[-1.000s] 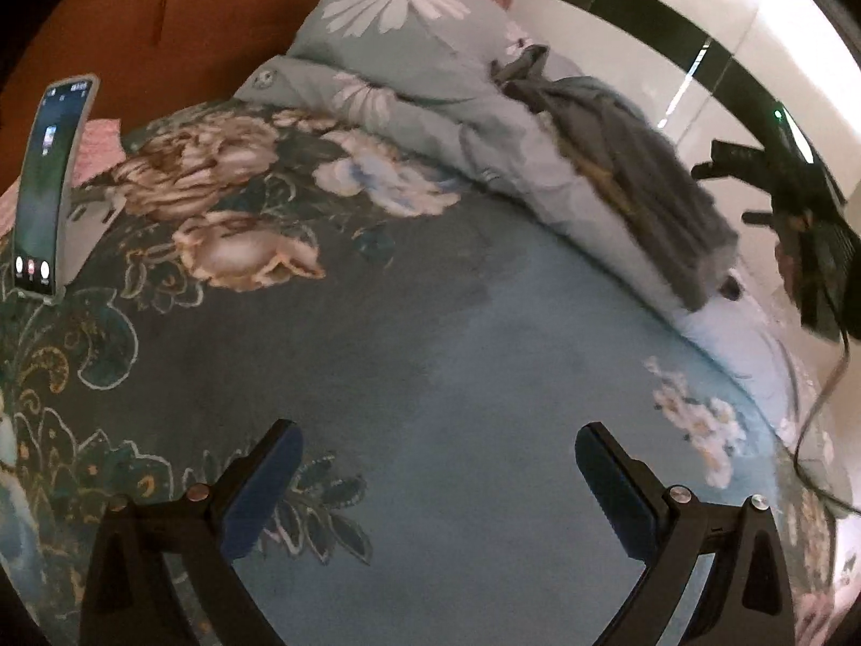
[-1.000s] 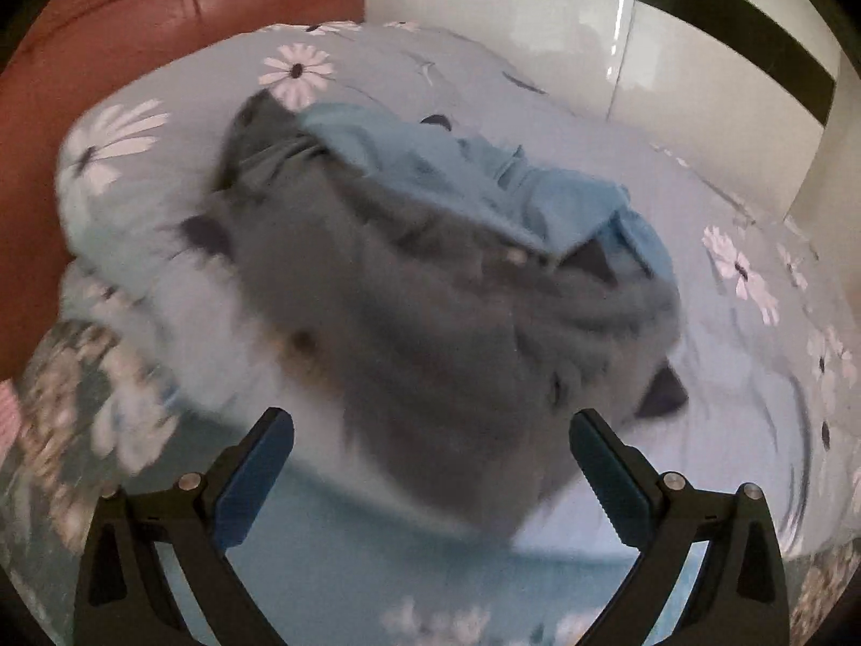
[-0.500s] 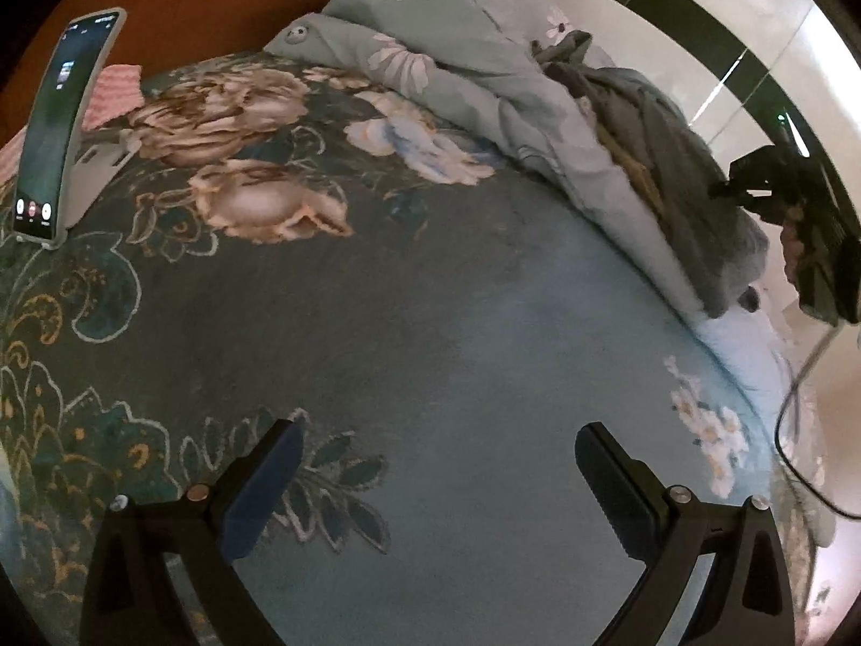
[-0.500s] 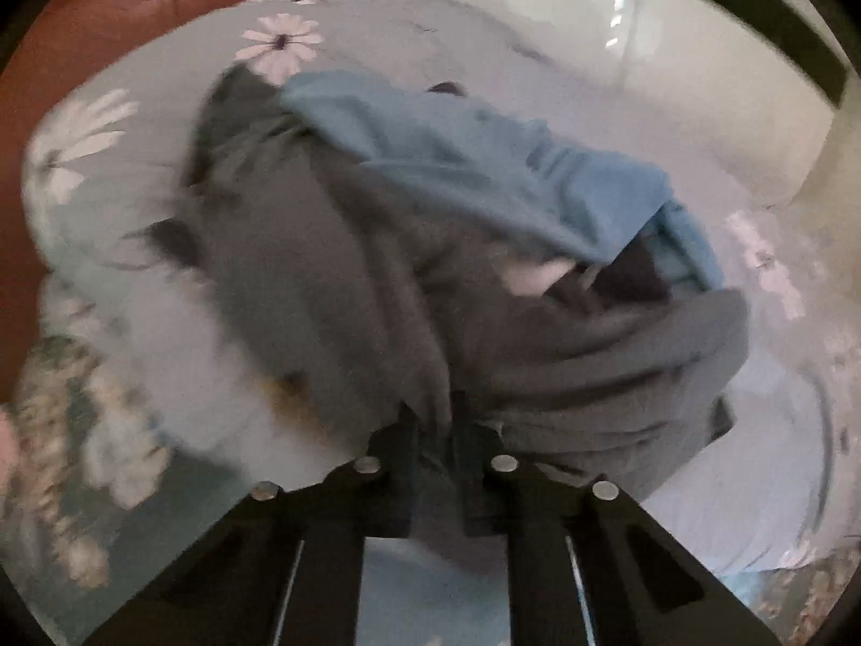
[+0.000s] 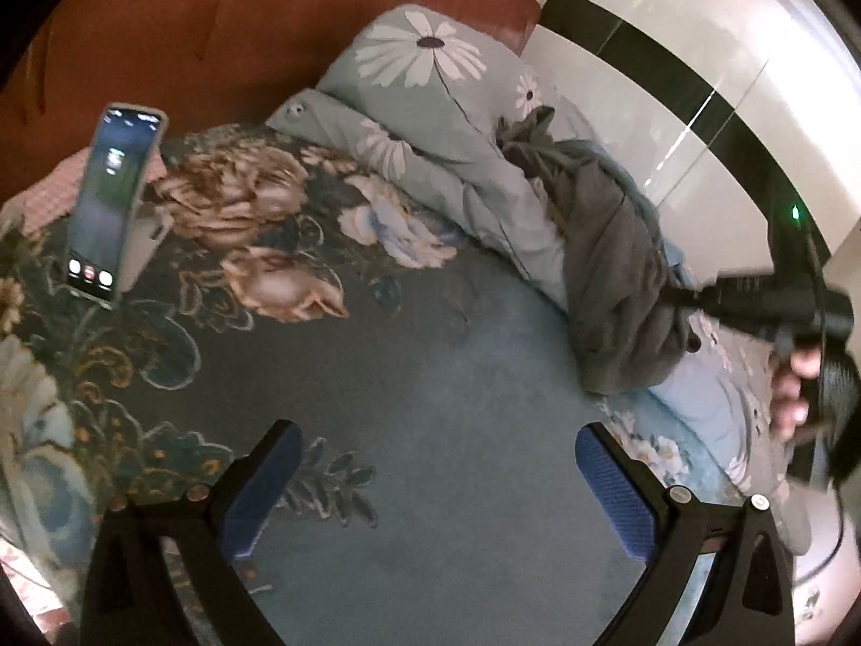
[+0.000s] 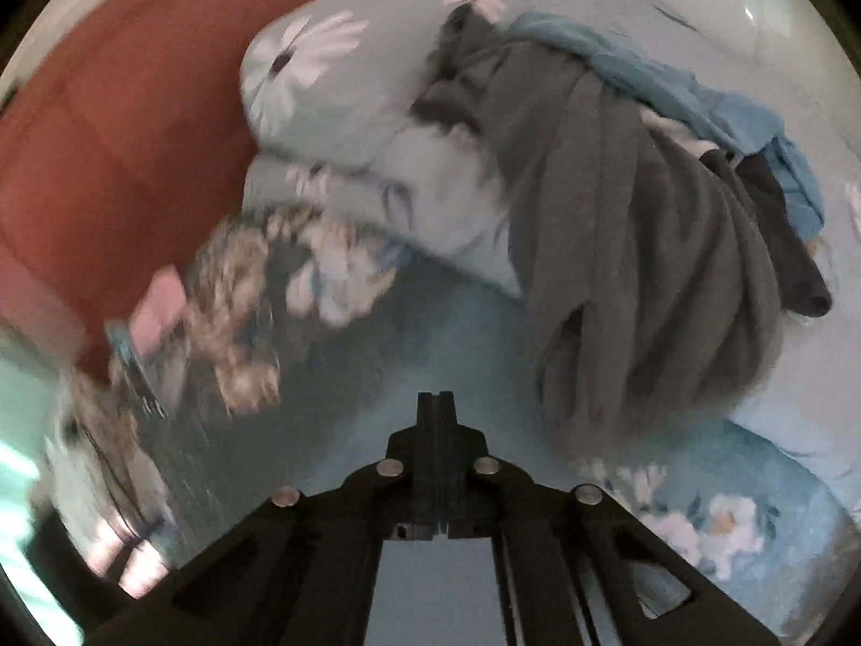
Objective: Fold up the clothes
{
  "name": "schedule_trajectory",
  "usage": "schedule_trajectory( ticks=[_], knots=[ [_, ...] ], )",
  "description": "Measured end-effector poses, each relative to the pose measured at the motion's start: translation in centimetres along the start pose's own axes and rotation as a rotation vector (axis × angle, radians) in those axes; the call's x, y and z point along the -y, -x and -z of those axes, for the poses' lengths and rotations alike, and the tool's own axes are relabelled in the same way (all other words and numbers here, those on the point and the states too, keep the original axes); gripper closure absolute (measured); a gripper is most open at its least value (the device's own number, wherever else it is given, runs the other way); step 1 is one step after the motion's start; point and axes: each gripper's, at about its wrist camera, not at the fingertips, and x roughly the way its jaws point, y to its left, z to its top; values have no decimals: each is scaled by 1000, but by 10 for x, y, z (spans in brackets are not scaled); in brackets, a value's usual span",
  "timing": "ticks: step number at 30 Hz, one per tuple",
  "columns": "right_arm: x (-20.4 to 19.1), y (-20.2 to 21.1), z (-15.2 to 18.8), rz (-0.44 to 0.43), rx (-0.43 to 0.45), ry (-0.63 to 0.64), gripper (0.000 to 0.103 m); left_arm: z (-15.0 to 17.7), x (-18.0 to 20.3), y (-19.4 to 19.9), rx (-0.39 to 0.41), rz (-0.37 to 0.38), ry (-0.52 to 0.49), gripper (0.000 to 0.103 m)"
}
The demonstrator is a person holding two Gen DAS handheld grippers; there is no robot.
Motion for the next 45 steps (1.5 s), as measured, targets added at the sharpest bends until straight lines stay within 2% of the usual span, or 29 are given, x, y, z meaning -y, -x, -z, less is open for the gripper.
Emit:
schedule_trajectory(
  ticks=[5,9,13,14,15,17,20,24,28,29,30,32,33,37,41,45],
  knots=[
    [9,5,8,39,26,-55,103,5,-4,11,1,-6,-13,0],
    [17,8,14,75,47,-100,103,10,-8,-6,-33,-10,-3,0],
    [40,-10,-6,165,63,-164,99,14,-13,-23,-68,-13,6,0],
    [46,-16,-10,171,72,-182,89,16,-14,-27,-76,-14,8,0],
    [53,-21,-15,177,81,-203,68,17,-15,-32,-85,-15,11,0],
    [65,-33,-26,184,107,-251,45,19,-17,-40,-102,-17,16,0],
    [77,-49,-44,191,151,-293,45,22,-23,-53,-127,-21,28,0],
    [82,-81,-72,247,148,-266,45,25,-32,-70,-158,-28,48,0],
    [81,-100,-88,247,142,-259,45,27,-37,-80,-174,-32,55,0],
    [80,-102,-91,246,137,-259,48,27,-38,-81,-175,-32,54,0],
    [78,-102,-92,237,134,-262,66,27,-38,-82,-176,-32,53,0],
    [75,-100,-95,220,127,-268,91,26,-39,-80,-173,-23,61,0],
    [73,-99,-96,204,123,-272,92,26,-39,-78,-169,-17,62,0],
    [49,-79,-95,38,116,-225,95,22,-39,-66,-146,3,65,0],
    [7,-49,-95,-178,114,-132,96,14,-40,-48,-110,12,73,0],
    [-35,-8,-90,-355,161,-91,96,1,-44,-21,-52,9,77,0]
  ],
)
